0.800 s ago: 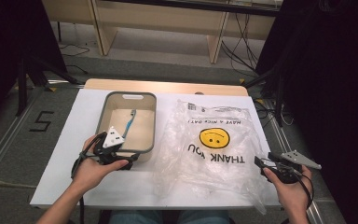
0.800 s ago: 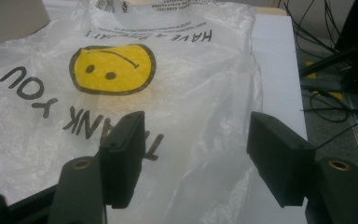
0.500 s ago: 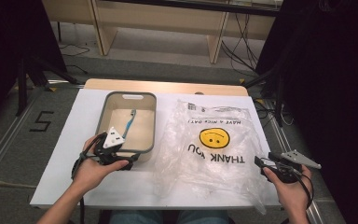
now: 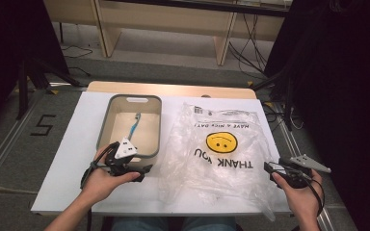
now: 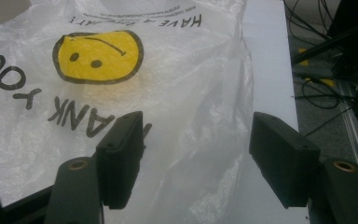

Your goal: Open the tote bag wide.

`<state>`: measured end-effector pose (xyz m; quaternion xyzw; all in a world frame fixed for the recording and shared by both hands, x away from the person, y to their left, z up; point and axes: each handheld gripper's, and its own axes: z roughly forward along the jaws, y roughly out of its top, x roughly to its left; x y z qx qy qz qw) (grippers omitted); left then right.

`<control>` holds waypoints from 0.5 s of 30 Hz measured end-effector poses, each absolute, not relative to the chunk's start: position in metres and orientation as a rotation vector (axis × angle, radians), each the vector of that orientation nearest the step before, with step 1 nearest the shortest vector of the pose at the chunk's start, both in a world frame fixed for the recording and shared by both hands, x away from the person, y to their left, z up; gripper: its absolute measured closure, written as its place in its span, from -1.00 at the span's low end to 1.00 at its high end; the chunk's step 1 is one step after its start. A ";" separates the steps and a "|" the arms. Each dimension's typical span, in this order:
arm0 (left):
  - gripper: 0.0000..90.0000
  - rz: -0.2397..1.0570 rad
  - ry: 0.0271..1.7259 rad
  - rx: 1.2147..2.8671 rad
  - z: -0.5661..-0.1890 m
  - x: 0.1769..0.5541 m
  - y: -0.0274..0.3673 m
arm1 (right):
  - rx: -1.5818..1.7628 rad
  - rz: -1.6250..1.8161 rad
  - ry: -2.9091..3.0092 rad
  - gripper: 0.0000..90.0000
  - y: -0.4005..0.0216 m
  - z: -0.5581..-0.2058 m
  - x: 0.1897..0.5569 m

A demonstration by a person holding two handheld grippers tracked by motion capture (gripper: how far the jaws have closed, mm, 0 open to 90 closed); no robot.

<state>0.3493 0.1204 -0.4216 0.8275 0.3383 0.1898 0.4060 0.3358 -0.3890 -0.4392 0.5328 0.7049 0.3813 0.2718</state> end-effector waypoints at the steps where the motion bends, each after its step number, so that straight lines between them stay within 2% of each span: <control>1: -0.45 0.464 0.855 2.084 -0.421 0.348 0.119 | 1.438 1.020 1.899 -0.21 -0.389 -0.440 0.336; 2: -0.43 0.460 0.851 2.079 -0.420 0.347 0.117 | 1.441 1.013 1.901 -0.22 -0.389 -0.440 0.336; 4: -0.41 0.561 0.825 2.083 -0.417 0.343 0.112 | 1.446 1.005 1.903 -0.22 -0.389 -0.441 0.335; 5: -0.39 0.571 0.810 2.090 -0.415 0.341 0.110 | 1.448 1.005 1.902 -0.22 -0.390 -0.441 0.335; 8: -0.43 0.480 0.805 2.074 -0.415 0.339 0.104 | 1.454 0.999 1.897 -0.22 -0.392 -0.441 0.335; 15: -0.37 0.443 0.787 2.105 -0.421 0.335 0.095 | 1.461 0.992 1.905 -0.23 -0.391 -0.441 0.335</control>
